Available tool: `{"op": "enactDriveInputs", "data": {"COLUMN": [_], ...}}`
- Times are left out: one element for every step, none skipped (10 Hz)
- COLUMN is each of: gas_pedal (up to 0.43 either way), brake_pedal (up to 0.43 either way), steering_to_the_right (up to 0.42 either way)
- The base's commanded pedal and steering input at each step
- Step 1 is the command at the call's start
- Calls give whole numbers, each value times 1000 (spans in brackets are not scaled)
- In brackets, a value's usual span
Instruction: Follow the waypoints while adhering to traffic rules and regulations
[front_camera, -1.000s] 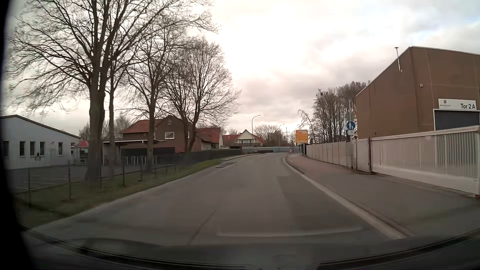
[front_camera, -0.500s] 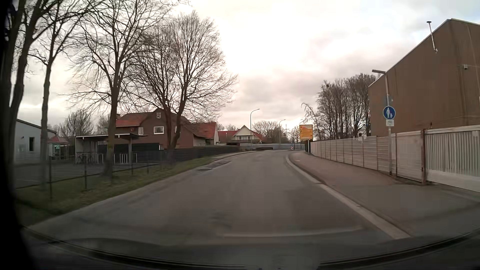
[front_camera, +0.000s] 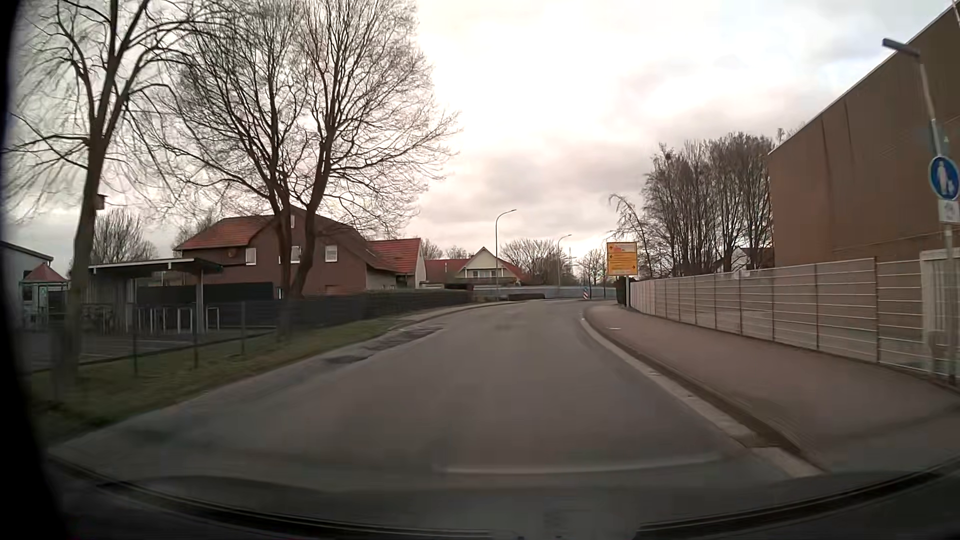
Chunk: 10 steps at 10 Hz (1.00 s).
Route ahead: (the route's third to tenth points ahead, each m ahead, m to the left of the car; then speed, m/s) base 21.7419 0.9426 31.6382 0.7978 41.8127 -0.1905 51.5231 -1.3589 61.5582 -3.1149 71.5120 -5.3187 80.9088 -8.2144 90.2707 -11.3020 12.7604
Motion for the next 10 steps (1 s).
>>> {"op": "enactDriveInputs", "data": {"gas_pedal": [138, 130, 130, 130, 130, 130, 130, 130, 130, 130], "brake_pedal": [0, 0, 0, 0, 0, 0, 0, 0, 0, 0], "steering_to_the_right": [5, 5, 5, 5, 5, 5, 5, 6, 6, 7]}}
